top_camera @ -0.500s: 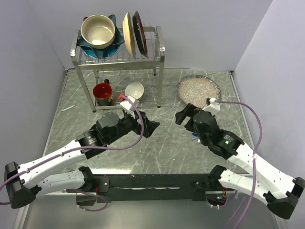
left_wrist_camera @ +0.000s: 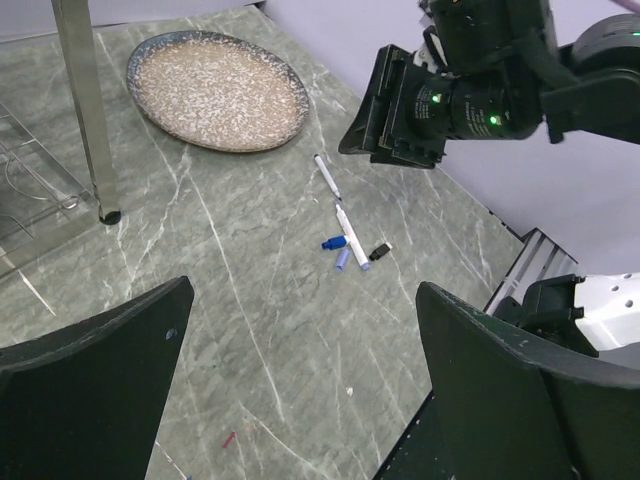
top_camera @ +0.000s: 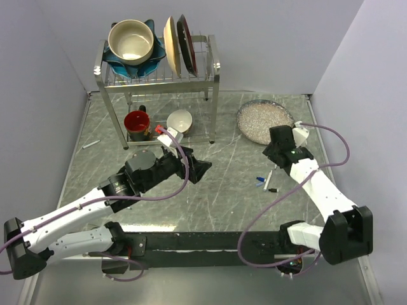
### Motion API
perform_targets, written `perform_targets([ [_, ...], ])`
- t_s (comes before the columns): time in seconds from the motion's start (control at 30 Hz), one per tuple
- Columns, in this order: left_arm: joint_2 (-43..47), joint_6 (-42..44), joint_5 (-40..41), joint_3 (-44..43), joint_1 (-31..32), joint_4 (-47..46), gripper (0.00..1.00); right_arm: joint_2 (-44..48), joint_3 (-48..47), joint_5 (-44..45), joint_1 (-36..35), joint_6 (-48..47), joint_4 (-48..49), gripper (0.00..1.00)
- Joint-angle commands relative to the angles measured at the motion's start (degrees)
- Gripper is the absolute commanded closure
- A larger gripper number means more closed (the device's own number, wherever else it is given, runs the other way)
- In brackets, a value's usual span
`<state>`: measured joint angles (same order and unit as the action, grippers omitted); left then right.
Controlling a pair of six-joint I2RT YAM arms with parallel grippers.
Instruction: Insert the pens into the pen caps
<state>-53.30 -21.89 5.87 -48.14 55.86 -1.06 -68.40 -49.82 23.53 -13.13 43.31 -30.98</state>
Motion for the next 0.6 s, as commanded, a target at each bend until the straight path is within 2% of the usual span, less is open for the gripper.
perform_targets([
  [0.0,1.09,0.27,-0.77,-2.13,0.13,-2.10,0.01,-3.21,1.39,-9.02,3.54,-3.66,5.22,0.49],
  [0.07,1.18,0.18,-0.95,-2.13,0.13,-2.02,0.01,-5.33,1.40,-8.85,4.16,-3.85,4.79,0.56],
  [0.13,1.35,0.27,-0.69,-2.13,0.13,-2.02,0.00,-7.53,1.92,-8.50,4.60,-3.67,4.27,0.58],
  [0.57,1.97,0.53,-0.77,-2.04,0.13,-2.02,0.01,-15.79,4.91,-9.99,7.41,-4.29,7.07,0.60],
])
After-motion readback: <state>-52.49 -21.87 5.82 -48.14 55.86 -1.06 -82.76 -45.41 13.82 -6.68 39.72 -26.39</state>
